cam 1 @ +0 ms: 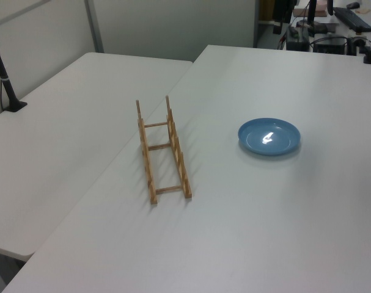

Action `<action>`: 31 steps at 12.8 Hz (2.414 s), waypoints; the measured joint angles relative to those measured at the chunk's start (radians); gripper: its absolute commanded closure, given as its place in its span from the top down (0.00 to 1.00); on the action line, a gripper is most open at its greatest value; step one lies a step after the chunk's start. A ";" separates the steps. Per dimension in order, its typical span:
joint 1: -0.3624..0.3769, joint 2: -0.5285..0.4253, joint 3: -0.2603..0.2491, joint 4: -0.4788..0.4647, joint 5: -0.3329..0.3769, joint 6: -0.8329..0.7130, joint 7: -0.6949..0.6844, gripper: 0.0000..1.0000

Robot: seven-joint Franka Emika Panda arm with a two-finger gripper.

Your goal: Place plate in plate rack

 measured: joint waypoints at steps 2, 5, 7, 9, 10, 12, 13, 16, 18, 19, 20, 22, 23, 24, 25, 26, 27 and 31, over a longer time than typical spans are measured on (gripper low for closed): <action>0.000 0.000 0.000 0.000 0.000 0.000 0.000 1.00; 0.001 0.000 0.000 -0.002 0.000 0.000 0.000 1.00; 0.001 0.000 0.000 -0.002 0.000 0.000 0.000 1.00; 0.002 0.000 0.000 -0.003 0.000 0.000 0.000 1.00; 0.002 0.000 0.000 -0.003 0.000 0.000 0.000 1.00; 0.002 0.000 0.000 -0.003 0.000 0.000 0.000 1.00; 0.002 0.000 0.000 -0.003 0.000 0.000 0.000 1.00; 0.002 0.000 0.000 -0.003 0.000 -0.001 0.000 1.00; 0.002 0.000 0.000 -0.003 0.000 -0.002 -0.003 1.00; 0.002 0.000 0.000 -0.003 0.000 -0.002 -0.011 1.00; 0.002 0.000 0.000 -0.004 0.000 -0.003 -0.031 1.00; 0.002 0.000 0.000 -0.006 0.000 -0.009 -0.104 1.00; 0.001 0.000 0.000 -0.008 0.000 -0.018 -0.177 1.00; 0.001 0.000 0.000 -0.009 0.000 -0.035 -0.245 1.00; 0.001 0.000 -0.001 -0.010 0.000 -0.051 -0.312 1.00; 0.000 0.000 -0.002 -0.010 0.000 -0.061 -0.340 1.00; 0.000 0.000 -0.003 -0.011 0.000 -0.073 -0.357 1.00; -0.001 0.002 -0.003 -0.036 0.000 -0.108 -0.374 1.00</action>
